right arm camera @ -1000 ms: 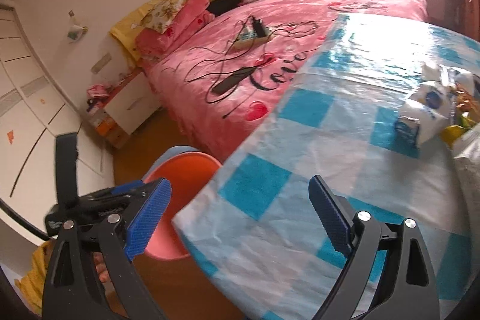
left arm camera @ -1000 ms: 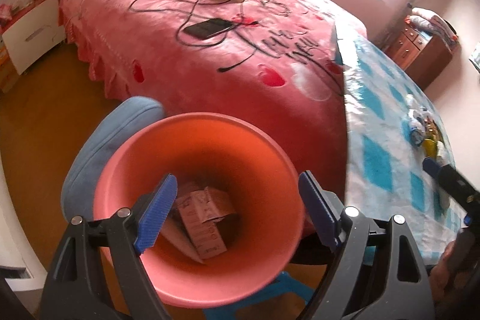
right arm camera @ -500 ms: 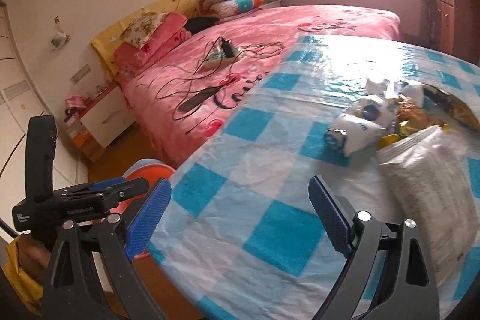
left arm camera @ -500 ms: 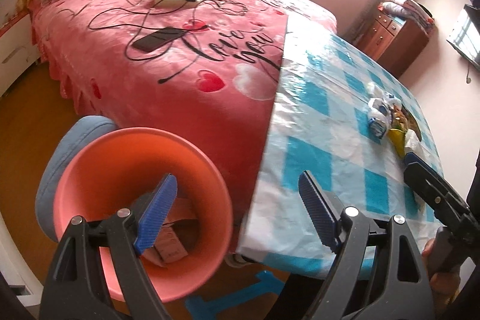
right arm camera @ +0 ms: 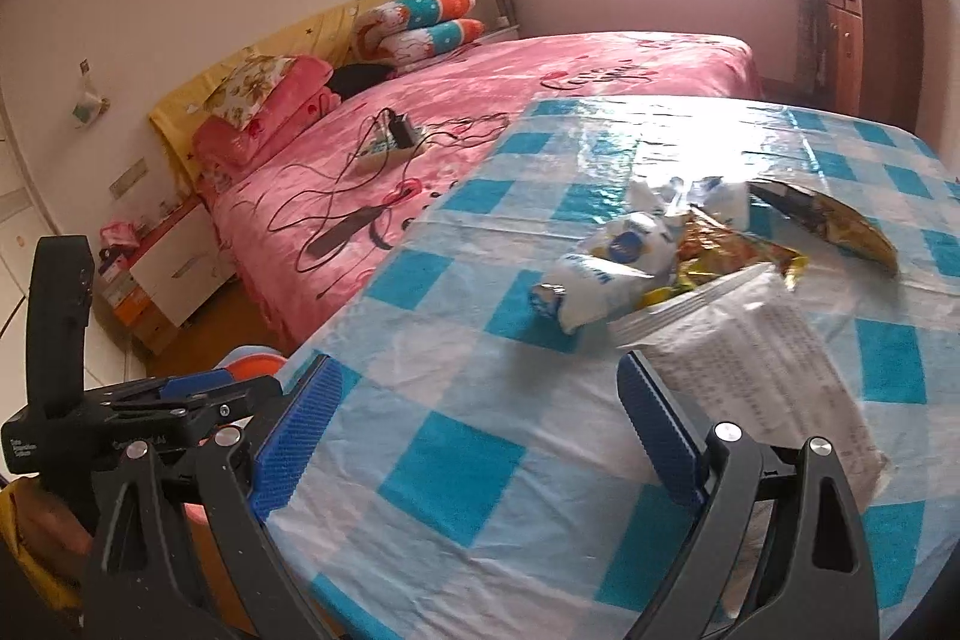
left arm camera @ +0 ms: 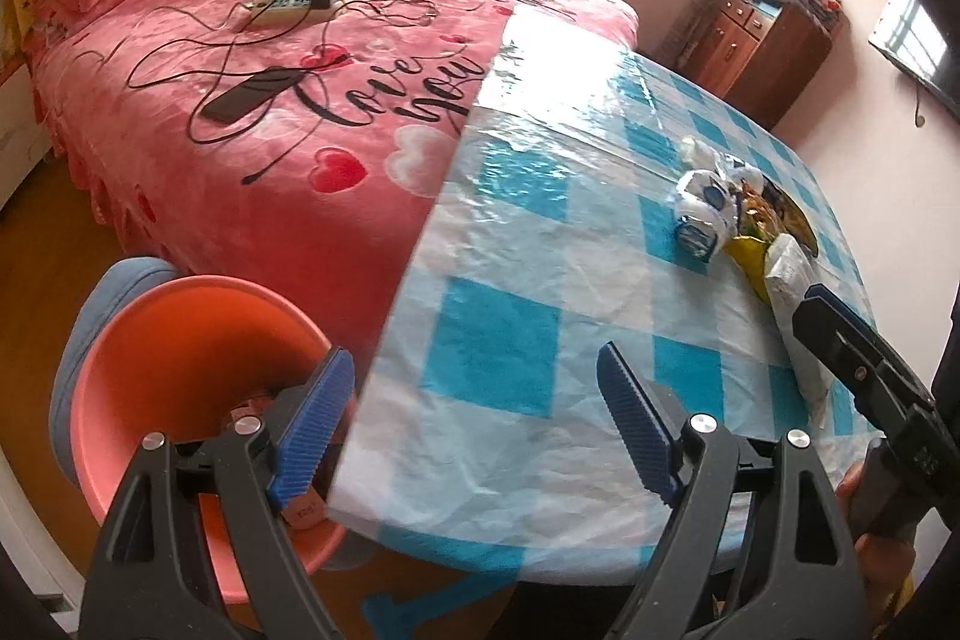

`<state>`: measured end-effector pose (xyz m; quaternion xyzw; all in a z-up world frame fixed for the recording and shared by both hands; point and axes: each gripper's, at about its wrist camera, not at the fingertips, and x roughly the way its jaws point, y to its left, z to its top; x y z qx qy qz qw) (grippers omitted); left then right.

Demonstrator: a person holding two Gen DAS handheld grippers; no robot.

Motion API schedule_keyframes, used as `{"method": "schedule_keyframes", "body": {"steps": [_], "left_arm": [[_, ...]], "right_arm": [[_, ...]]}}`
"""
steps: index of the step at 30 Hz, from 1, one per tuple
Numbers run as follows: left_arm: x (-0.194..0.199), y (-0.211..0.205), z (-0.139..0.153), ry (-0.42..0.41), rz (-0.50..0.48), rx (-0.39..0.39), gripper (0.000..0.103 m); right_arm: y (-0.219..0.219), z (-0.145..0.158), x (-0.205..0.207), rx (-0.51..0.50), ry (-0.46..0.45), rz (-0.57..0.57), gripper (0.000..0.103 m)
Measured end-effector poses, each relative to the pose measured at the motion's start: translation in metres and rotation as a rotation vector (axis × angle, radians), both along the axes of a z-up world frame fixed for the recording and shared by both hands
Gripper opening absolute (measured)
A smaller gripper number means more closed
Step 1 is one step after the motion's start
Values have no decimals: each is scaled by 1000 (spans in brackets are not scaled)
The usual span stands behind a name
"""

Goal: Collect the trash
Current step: 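Move both tools back over the table toward the remaining trash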

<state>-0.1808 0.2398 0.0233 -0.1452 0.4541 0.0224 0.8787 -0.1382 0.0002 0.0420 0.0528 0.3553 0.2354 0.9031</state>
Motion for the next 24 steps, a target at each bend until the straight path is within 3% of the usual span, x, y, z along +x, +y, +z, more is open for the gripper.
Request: {"method": "schedule_keyframes", "body": {"steps": [24], "left_arm": [[20, -77, 3, 11, -126, 32, 84]], "right_arm": [[-69, 3, 9, -43, -48, -154, 92]]}}
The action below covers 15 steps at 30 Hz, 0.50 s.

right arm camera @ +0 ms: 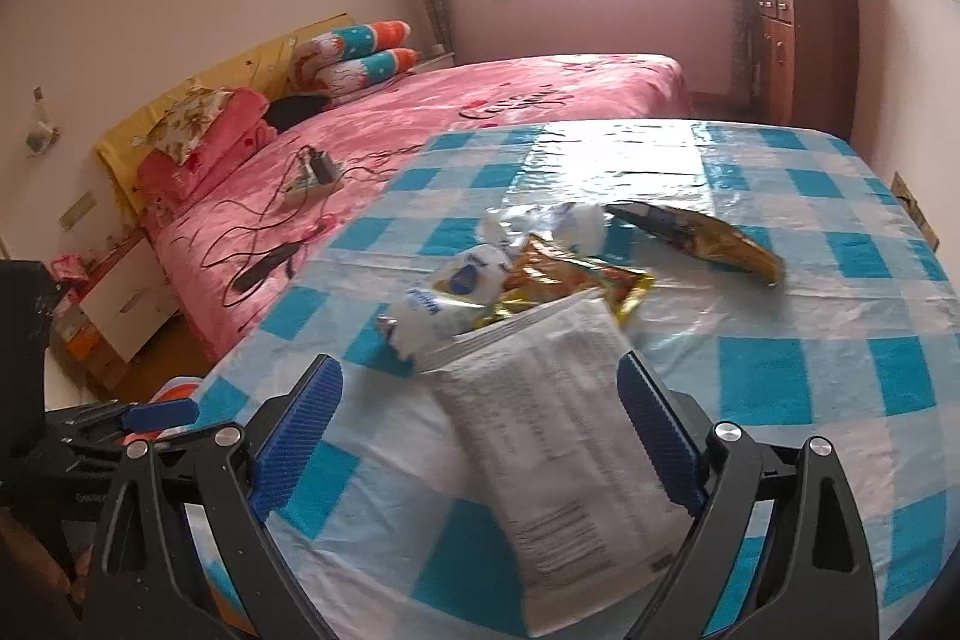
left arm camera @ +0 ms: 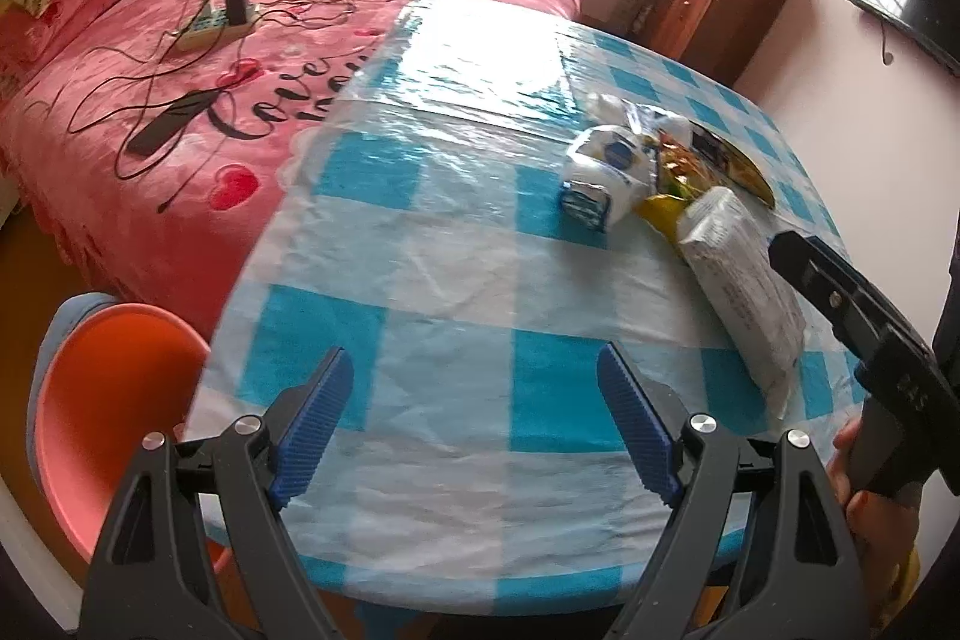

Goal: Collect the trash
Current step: 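Move both tools back over the table toward the remaining trash, then reach left tool to the yellow chip bag while right tool reaches the white printed paper bag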

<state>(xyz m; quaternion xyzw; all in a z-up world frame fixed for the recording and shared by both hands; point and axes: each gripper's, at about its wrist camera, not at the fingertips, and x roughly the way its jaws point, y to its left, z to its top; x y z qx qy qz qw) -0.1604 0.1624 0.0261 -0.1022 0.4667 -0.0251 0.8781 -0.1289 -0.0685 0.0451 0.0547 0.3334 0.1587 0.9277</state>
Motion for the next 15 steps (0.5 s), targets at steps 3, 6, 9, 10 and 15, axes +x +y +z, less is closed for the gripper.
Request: {"method": "schedule_keyframes", "body": {"steps": [3, 6, 9, 10, 15], "left_arm": [[2, -11, -1, 5, -22, -3, 84], [3, -24, -1, 8, -51, 7, 84], [4, -34, -1, 15, -70, -1, 84], [5, -38, -1, 18, -79, -10, 84], [8, -62, 2, 19, -130, -31, 84]], "right_arm": [[-9, -1, 2, -13, -6, -23, 92], [-20, -1, 4, -28, -9, -51, 92], [-29, -2, 7, -36, -8, -74, 92], [-32, -2, 8, -40, -5, -84, 92], [-52, -7, 15, -52, 20, -128, 92]]}}
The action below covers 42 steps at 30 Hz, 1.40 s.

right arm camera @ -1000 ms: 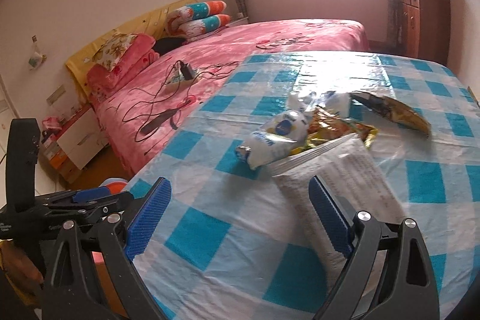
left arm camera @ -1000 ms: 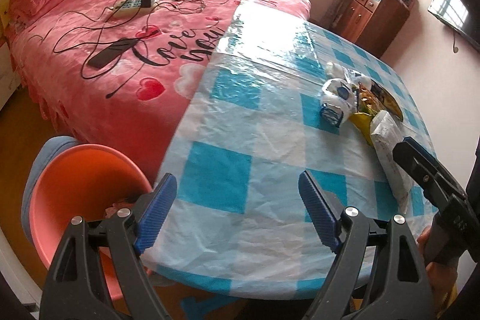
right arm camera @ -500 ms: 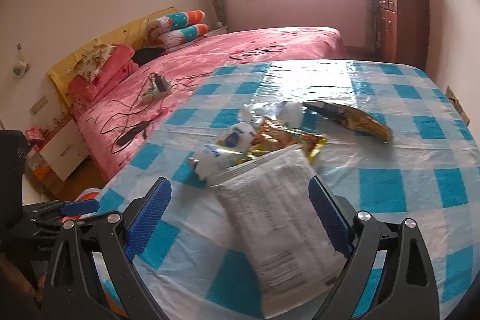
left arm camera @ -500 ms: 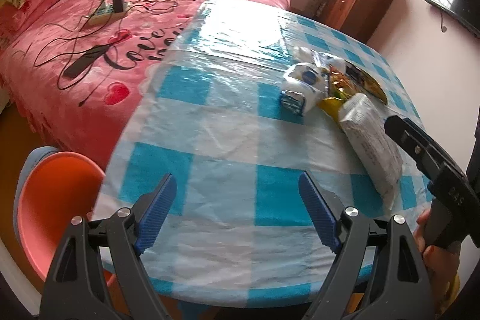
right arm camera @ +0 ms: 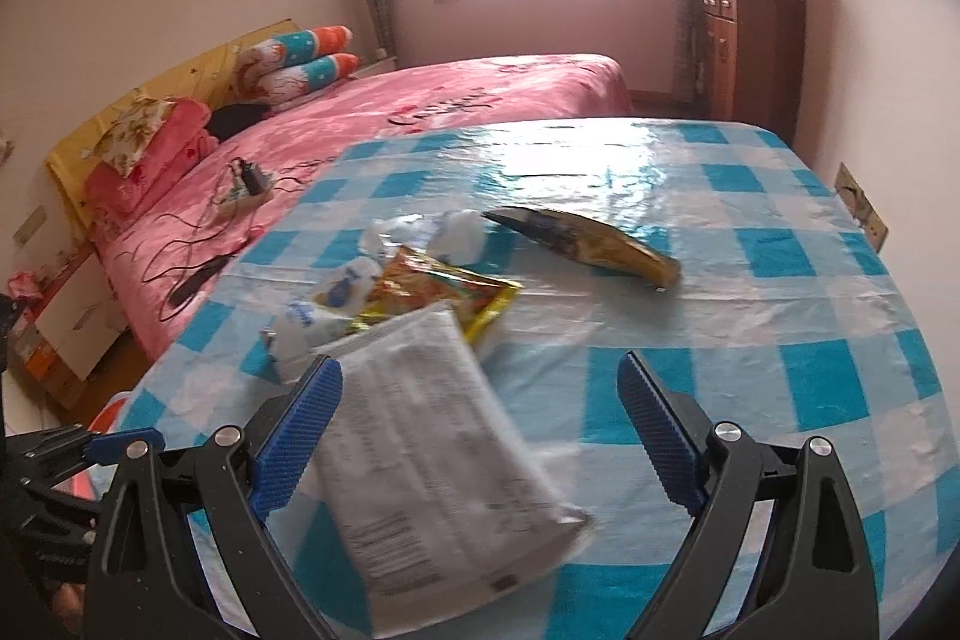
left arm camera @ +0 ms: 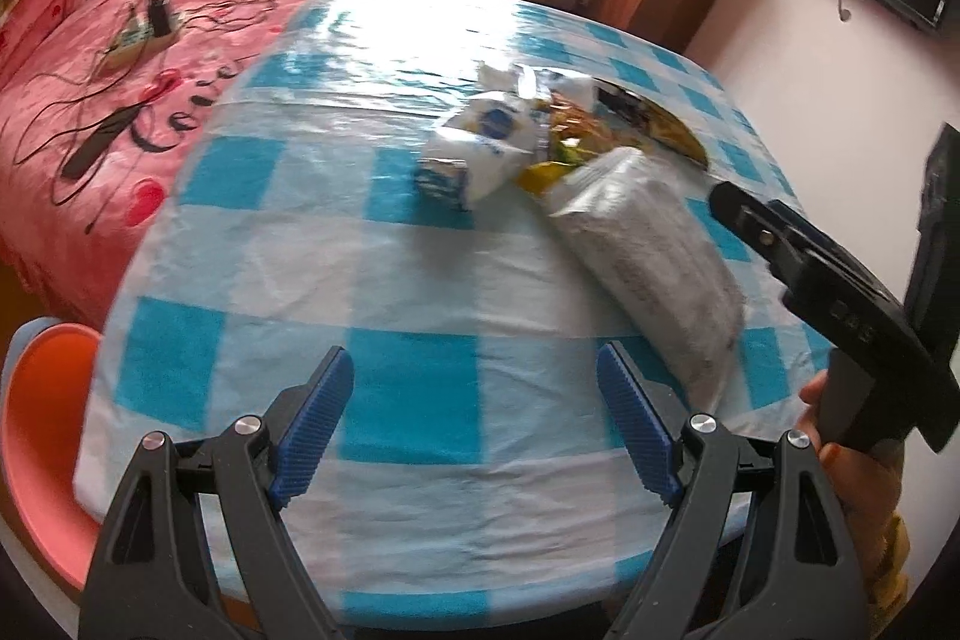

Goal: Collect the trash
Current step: 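Reach left tool to the yellow chip bag while right tool reaches the white printed paper bag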

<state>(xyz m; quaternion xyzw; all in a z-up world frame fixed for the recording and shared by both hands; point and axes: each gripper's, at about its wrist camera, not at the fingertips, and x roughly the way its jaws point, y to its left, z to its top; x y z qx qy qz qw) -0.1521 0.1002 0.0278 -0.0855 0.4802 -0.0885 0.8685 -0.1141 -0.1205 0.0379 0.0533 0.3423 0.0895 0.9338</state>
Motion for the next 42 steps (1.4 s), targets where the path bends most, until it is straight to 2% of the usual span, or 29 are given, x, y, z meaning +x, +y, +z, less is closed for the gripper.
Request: {"method": "schedule_keyframes", "body": {"steps": [9, 21, 27, 31, 36, 42], "left_arm": [[11, -49, 2, 0, -108, -78, 84], [43, -107, -2, -12, -179, -64, 84], [63, -145, -4, -27, -240, -86, 84], [75, -167, -14, -5, -268, -103, 84], [70, -160, -7, -31, -267, -82, 84], [67, -115, 19, -145, -220, 57, 84]], "right_arm": [[-59, -1, 9, 39, 12, -121, 92], [-122, -2, 10, 137, 27, -235, 92], [-149, 0, 9, 166, 18, -283, 92], [-171, -3, 7, 215, 31, -332, 92], [-181, -11, 7, 285, 72, -340, 92], [-153, -11, 12, 282, 117, -242, 92]]}}
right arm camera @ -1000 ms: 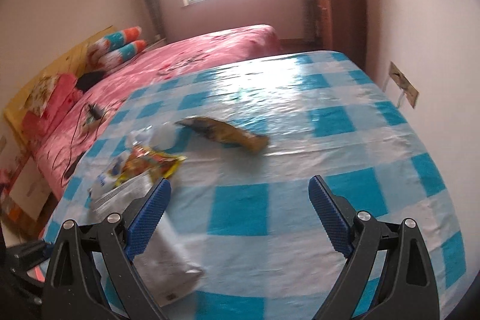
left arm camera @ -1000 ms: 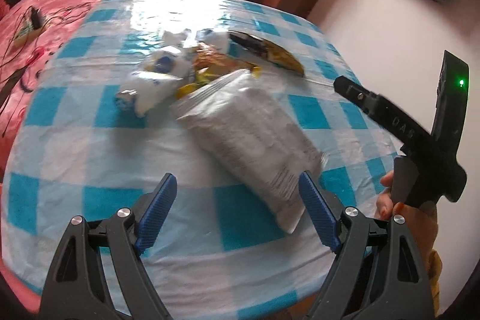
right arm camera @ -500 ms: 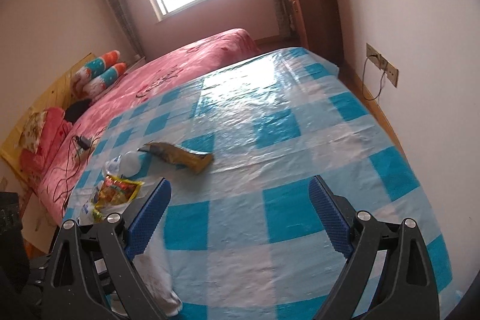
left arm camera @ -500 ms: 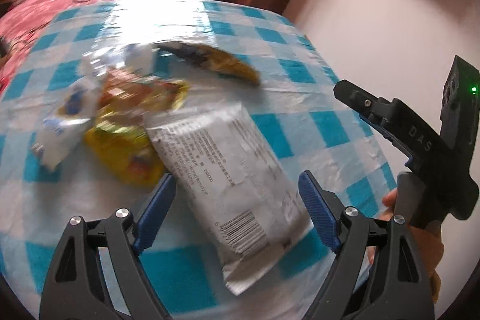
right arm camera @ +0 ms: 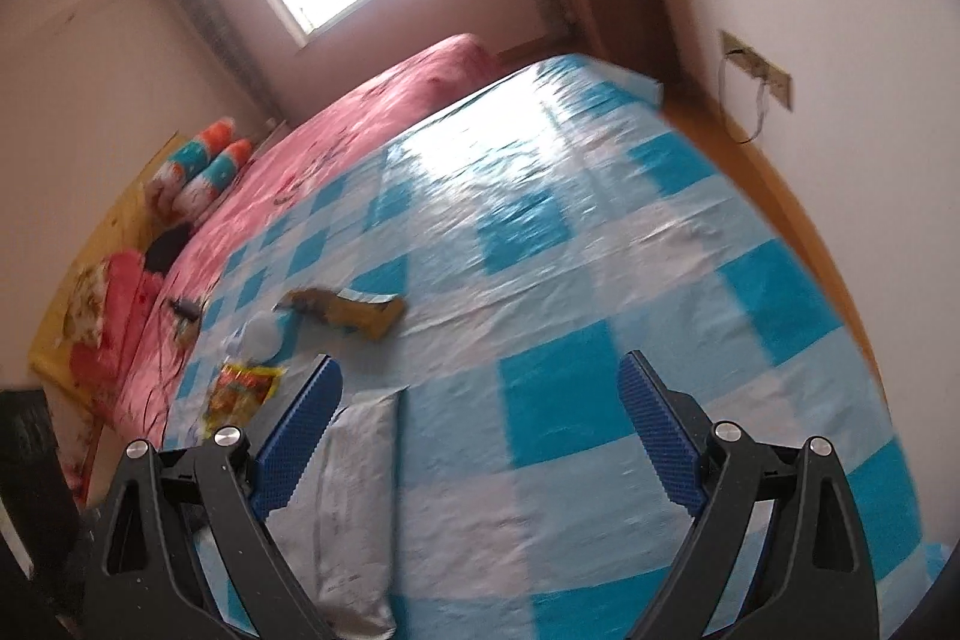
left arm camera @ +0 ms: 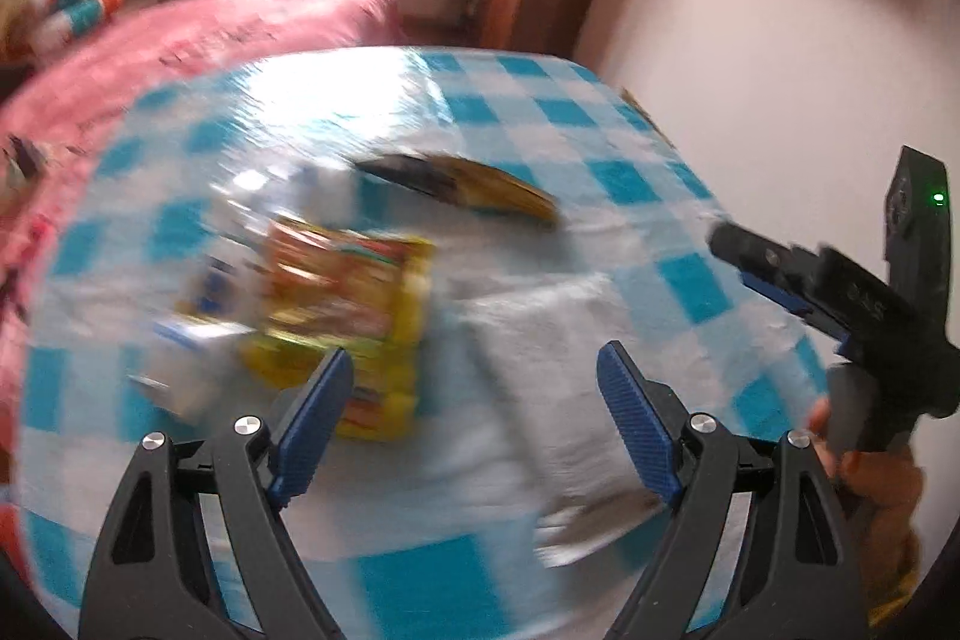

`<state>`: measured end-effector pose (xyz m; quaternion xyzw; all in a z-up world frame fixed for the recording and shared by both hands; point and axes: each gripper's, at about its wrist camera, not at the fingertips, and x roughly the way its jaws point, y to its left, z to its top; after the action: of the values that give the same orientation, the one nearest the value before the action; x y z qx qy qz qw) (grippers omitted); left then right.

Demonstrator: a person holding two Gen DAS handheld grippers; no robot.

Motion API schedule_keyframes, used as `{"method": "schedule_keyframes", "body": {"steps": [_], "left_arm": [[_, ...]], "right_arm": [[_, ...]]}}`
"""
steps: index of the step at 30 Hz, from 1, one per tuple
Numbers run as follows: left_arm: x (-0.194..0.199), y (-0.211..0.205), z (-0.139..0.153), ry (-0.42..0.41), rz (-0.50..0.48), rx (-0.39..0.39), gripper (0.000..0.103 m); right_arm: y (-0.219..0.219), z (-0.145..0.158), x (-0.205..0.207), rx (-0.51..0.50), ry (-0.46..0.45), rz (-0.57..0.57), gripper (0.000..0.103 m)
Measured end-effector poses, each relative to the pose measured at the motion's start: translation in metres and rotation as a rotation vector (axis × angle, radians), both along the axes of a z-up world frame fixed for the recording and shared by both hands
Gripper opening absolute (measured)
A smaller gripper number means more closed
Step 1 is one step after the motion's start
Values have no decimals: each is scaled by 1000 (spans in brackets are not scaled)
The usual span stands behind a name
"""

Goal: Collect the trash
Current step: 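Reach left tool to the yellow chip bag while right tool reaches the white printed paper bag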

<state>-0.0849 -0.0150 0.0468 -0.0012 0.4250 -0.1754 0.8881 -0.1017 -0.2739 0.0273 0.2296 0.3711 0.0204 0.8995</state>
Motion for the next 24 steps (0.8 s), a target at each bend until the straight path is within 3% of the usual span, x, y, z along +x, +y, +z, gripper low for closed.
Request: {"method": "schedule_keyframes", "body": {"steps": [10, 19, 24], "left_arm": [[25, 12, -12, -76, -8, 217, 84], [40, 14, -28, -68, 4, 222, 83], [42, 10, -34, -70, 6, 211, 73]], "right_arm": [[81, -4, 4, -143, 59, 206, 92], [101, -16, 6, -183, 88, 241, 92], [106, -22, 10, -201, 102, 250, 92]]}}
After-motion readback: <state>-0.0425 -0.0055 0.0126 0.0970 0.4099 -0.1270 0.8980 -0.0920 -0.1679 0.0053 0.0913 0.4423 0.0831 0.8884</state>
